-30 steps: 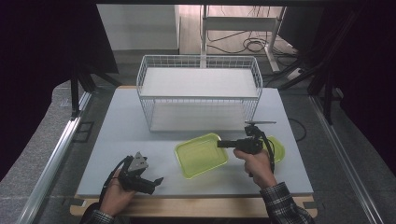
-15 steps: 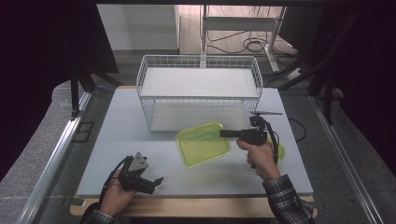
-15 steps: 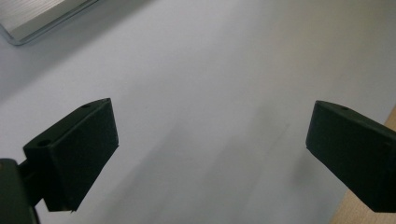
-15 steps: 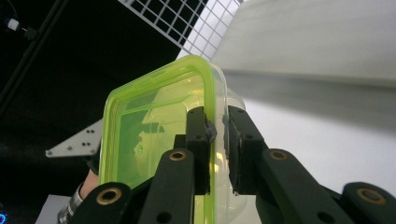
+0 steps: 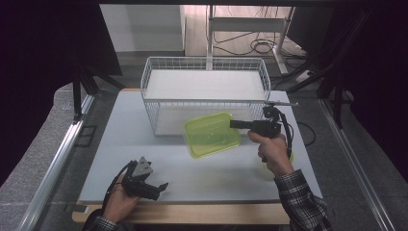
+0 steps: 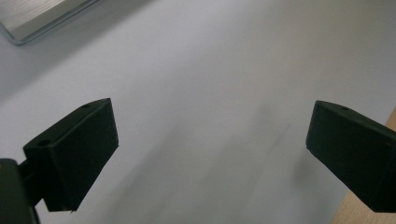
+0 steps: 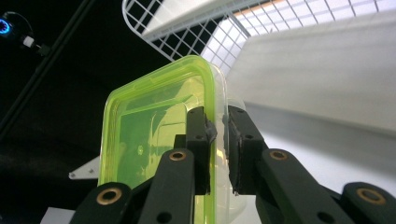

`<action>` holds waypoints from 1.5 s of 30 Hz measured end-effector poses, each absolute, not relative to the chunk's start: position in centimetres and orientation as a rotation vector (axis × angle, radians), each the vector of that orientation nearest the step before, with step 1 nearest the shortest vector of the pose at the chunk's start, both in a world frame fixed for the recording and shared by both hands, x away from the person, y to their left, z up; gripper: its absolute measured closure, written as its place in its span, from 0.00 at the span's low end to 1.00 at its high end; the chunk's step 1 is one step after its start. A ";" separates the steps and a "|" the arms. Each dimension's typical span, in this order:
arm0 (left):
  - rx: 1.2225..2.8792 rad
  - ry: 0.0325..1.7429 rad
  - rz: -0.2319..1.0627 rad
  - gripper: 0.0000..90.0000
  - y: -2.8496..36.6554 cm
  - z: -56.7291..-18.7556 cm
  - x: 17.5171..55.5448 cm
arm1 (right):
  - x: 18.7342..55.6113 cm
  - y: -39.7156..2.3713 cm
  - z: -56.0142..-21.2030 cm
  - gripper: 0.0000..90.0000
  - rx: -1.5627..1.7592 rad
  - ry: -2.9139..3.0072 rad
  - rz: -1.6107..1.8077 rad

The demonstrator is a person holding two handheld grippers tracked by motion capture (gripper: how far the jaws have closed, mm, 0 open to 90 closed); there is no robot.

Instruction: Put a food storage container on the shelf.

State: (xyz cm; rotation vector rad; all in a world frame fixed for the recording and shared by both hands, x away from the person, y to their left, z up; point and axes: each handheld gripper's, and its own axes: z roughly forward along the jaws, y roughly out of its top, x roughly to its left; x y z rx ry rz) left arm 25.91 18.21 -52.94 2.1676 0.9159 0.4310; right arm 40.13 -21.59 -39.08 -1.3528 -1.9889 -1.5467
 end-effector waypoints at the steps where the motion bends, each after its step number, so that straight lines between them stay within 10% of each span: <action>1: 2.167 0.916 0.432 0.02 18.2 -52.9 25.9 | 40.2 -21.6 -38.8 0.89 -1.350 -1.988 -1.551; 45: 2.130 0.958 0.450 0.00 18.6 -52.8 26.0 | 45.2 -19.5 -32.0 0.89 -1.469 -1.977 -1.729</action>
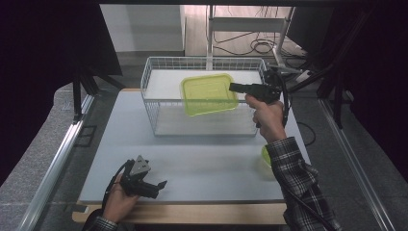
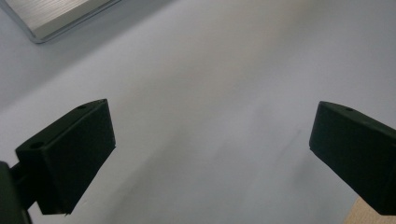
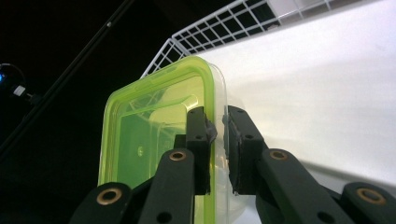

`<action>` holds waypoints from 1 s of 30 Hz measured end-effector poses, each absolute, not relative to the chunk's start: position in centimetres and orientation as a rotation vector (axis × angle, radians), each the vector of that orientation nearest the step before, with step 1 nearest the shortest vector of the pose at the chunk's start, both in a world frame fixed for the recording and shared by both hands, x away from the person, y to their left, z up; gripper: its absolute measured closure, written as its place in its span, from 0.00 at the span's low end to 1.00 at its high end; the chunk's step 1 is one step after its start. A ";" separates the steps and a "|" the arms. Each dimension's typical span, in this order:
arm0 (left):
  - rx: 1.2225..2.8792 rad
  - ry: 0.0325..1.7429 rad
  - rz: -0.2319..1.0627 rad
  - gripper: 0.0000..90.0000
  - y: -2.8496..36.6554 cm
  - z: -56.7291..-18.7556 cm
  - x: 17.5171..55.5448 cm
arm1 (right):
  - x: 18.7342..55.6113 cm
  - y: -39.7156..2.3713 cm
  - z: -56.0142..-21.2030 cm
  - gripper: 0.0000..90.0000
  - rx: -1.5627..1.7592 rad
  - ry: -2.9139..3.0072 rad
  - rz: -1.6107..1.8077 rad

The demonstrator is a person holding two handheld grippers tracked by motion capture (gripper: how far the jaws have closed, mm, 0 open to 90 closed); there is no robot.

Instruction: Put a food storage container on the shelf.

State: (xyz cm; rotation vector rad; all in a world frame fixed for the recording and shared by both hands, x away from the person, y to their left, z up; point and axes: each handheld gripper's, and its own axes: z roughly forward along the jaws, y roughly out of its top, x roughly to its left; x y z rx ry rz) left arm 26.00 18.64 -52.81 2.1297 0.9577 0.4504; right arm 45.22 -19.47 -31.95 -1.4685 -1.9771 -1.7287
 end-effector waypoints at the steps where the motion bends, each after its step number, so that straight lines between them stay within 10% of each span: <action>1: 2.130 0.958 0.450 0.00 18.6 -52.8 26.0 | 45.4 -19.3 -31.8 0.89 -1.474 -1.982 -1.732; 30: 2.152 0.944 0.443 0.00 18.4 -52.9 26.0 | 48.9 -17.7 -31.3 0.89 -1.682 -1.978 -1.787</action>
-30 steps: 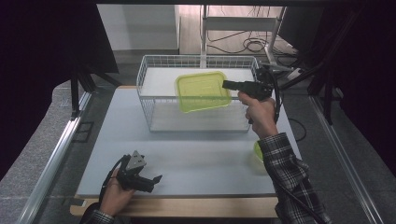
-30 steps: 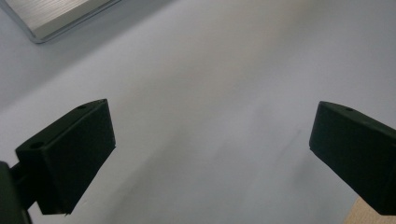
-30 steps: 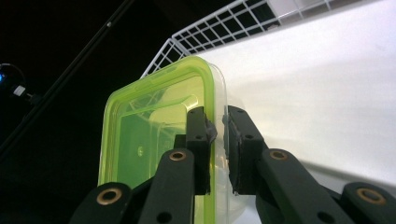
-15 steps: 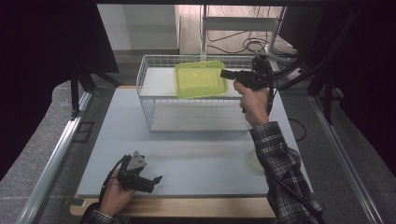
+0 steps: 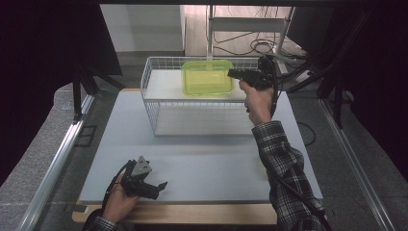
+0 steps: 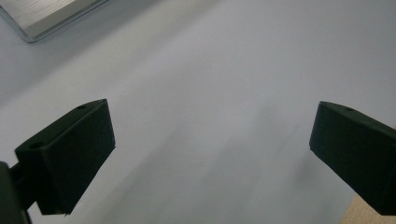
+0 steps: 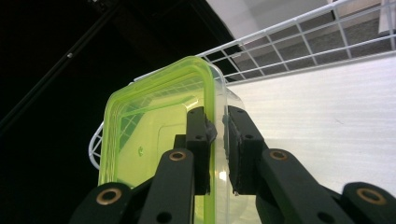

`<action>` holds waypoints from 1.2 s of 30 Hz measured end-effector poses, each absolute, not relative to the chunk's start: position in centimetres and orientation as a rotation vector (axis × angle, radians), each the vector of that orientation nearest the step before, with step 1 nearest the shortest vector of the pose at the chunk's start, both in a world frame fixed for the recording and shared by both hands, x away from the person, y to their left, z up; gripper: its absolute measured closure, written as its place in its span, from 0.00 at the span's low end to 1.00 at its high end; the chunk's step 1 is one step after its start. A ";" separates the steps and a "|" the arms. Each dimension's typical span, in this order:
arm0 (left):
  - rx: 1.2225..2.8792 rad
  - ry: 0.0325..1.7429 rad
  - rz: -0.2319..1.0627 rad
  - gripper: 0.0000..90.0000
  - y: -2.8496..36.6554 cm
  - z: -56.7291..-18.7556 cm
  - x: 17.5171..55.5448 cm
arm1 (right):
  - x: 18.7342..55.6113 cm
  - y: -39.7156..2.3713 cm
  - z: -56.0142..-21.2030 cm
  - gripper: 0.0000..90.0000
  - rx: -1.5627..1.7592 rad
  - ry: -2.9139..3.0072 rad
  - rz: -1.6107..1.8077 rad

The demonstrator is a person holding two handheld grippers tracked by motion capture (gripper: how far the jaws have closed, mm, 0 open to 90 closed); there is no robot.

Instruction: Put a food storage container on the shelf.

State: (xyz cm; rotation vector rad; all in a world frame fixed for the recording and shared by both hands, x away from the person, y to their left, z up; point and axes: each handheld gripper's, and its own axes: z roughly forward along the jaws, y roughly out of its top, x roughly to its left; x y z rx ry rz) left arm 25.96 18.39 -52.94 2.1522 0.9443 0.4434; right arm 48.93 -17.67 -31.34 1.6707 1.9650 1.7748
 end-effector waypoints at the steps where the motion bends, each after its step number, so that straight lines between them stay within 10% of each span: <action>1: 2.153 0.944 0.444 0.00 18.4 -53.0 26.0 | 49.0 -17.6 -31.4 0.89 1.676 1.959 1.774; 36: 2.169 0.935 0.439 0.00 18.2 -53.1 26.0 | 50.4 -16.0 -31.9 0.67 1.470 2.065 1.429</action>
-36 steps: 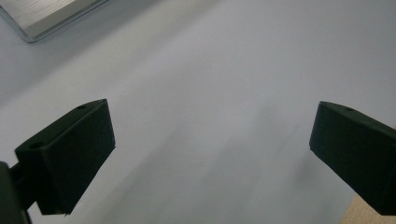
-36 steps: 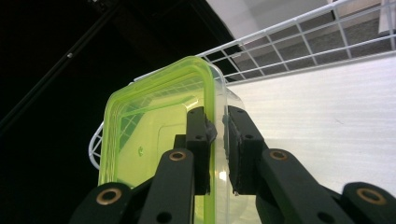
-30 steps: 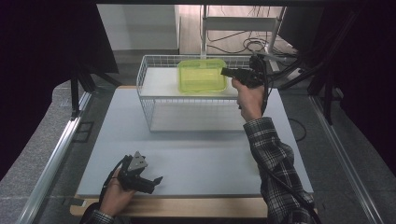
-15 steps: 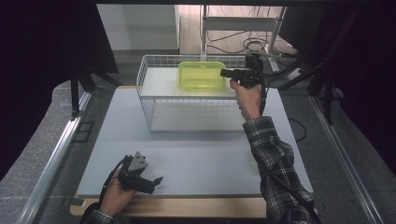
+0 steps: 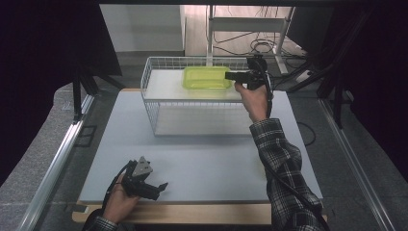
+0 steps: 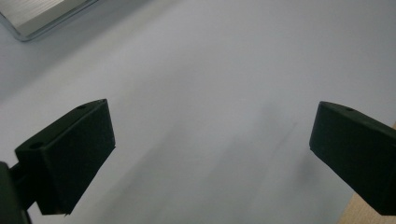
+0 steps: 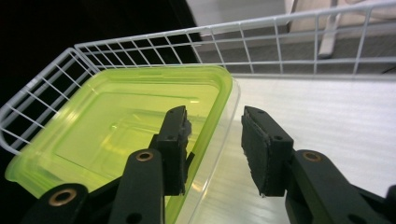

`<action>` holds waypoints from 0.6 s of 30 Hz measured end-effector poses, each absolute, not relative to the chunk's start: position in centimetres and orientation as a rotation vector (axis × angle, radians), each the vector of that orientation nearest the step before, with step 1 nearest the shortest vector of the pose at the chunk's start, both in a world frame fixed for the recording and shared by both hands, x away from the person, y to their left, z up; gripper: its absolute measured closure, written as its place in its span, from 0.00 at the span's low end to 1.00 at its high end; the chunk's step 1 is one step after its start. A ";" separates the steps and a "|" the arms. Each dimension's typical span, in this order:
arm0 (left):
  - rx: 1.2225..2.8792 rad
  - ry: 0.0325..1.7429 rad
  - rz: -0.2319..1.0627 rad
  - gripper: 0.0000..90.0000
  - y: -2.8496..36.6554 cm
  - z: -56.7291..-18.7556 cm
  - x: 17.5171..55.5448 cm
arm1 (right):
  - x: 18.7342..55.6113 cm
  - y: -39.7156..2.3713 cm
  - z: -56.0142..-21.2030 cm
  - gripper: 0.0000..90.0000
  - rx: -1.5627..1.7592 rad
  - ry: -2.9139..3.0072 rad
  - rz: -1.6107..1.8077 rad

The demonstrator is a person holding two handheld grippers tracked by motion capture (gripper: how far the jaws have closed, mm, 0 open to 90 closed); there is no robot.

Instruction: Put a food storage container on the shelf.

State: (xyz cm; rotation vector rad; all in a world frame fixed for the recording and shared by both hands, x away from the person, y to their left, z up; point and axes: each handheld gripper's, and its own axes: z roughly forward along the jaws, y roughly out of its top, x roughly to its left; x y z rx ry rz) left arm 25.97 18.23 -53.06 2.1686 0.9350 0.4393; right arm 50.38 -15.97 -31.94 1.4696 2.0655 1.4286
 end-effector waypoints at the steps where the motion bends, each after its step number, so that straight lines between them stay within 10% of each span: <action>1: 2.169 0.935 0.439 0.00 18.2 -53.1 26.0 | 50.4 -15.9 -31.9 0.67 1.464 2.070 1.419; 18: 2.161 0.958 0.435 0.00 18.3 -52.9 26.0 | 49.0 -16.2 -31.1 0.45 1.355 2.159 1.494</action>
